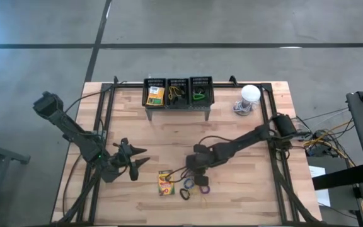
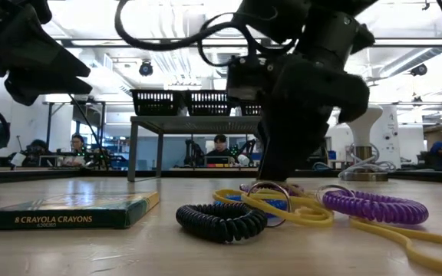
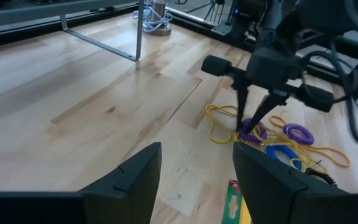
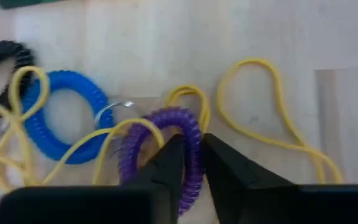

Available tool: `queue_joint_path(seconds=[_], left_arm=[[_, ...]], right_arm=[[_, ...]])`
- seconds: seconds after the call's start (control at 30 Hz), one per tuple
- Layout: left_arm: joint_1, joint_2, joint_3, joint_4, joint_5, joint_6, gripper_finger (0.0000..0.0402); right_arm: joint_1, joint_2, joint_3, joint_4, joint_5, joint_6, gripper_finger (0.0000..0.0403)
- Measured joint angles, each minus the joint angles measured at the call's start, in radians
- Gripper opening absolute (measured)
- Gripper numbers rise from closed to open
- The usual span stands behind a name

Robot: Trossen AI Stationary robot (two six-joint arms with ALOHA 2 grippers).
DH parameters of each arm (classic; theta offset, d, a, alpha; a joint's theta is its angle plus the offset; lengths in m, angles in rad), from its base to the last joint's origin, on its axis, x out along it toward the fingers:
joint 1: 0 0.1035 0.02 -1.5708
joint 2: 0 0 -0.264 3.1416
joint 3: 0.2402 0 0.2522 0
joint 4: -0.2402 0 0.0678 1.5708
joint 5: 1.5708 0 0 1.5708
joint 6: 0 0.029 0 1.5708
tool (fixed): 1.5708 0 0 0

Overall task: Pick & Place Office Desk Supplies
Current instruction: Put the top purple spring key chain into the right black bin

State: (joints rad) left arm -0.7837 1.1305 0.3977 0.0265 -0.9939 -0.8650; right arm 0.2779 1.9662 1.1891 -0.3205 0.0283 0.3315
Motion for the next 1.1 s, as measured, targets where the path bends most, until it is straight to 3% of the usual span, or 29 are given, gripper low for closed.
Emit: queue_joint_path(seconds=[0.13,0.33,0.67,0.77,1.1], left_arm=[[0.000,0.000,0.000,0.000,0.000,0.000,0.0204],[0.000,0.000,0.000,0.000,-0.001,0.005,0.0204],[0.000,0.000,0.000,0.006,-0.008,0.031,0.0204],[0.000,0.000,0.000,0.010,-0.033,0.030,0.0204],[0.001,0.000,0.000,0.049,-0.091,0.050,0.0204]], right_arm=[[0.003,-0.048,0.028,-0.056,0.001,-0.003,0.0020],[0.004,-0.173,0.029,-0.117,0.127,0.005,0.0032],[-0.017,-0.398,0.022,-0.061,0.488,-0.150,0.0034],[-0.068,-0.450,0.023,-0.029,0.547,-0.225,0.0034],[-0.359,-0.524,0.025,0.030,0.552,-0.408,0.0034]])
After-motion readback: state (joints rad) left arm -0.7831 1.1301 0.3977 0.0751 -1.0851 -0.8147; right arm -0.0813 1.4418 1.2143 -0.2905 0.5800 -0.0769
